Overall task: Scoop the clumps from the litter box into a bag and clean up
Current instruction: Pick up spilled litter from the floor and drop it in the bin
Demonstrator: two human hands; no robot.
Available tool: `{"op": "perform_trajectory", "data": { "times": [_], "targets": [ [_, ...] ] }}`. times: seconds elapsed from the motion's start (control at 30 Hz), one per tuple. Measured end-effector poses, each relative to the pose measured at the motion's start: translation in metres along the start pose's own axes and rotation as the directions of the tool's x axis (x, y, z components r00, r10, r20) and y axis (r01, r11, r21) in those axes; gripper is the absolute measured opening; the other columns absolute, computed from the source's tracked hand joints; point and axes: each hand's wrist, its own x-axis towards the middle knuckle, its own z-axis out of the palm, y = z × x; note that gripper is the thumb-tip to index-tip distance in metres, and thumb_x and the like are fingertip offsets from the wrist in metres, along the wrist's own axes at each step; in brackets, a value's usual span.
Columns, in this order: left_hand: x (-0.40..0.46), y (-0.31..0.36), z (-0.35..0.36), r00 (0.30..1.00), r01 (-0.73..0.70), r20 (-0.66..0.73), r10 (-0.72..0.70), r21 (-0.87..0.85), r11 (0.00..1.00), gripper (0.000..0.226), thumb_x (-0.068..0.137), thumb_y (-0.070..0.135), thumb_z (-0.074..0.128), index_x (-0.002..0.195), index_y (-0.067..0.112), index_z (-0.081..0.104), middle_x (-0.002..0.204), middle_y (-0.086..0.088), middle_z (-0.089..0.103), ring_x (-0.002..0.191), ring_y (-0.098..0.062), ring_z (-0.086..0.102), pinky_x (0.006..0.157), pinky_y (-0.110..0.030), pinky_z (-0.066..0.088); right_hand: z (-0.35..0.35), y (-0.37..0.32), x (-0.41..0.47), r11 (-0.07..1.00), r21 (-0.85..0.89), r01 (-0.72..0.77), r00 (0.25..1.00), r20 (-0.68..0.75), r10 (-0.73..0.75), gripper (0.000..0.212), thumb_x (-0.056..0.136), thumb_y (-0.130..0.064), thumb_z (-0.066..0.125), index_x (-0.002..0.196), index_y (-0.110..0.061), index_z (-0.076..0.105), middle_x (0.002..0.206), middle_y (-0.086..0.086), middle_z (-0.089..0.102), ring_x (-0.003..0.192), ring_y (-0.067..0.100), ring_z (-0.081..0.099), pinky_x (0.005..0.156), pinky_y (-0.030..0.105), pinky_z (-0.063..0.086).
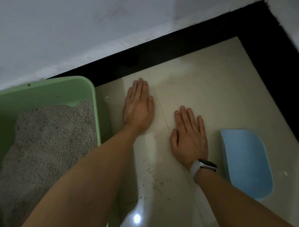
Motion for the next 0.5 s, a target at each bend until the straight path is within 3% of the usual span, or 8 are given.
{"op": "perform_trajectory", "data": {
  "times": [0.13,0.33,0.5],
  "targets": [
    [0.009,0.004,-0.011,0.998,-0.04,-0.058,0.037,-0.06,0.997,0.057,0.094,0.029,0.028,0.146,0.008,0.022,0.153,-0.01,0.023,0.142,-0.021,0.016,0.114,-0.027,0.006,-0.002,0.0,-0.001,1.0,0.02,-0.009,1.0,-0.002,0.009,0.056,0.084,-0.026,0.032,0.135,-0.008,0.043,0.144,0.01,0.04,0.135,0.022,0.033,0.112,0.04,0.014],
    [0.031,-0.002,-0.013,1.0,0.008,0.007,-0.008,0.101,0.995,0.058,0.098,0.035,0.029,0.148,0.011,0.011,0.154,-0.009,0.018,0.142,-0.023,0.012,0.115,-0.032,0.001,-0.003,-0.001,0.001,1.0,0.027,-0.012,1.0,0.005,0.012,0.056,0.082,-0.026,0.033,0.134,-0.008,0.045,0.143,0.01,0.041,0.134,0.024,0.036,0.112,0.04,0.014],
    [0.018,-0.005,-0.009,0.998,0.014,0.061,-0.019,0.084,0.996,0.059,0.099,0.036,0.026,0.148,0.006,0.012,0.156,-0.01,0.011,0.144,-0.021,0.006,0.114,-0.03,-0.003,-0.004,-0.001,0.001,0.999,0.036,-0.016,1.0,0.006,0.016,0.057,0.081,-0.027,0.034,0.133,-0.007,0.046,0.143,0.01,0.041,0.133,0.023,0.037,0.112,0.04,0.015]
  ]
}}
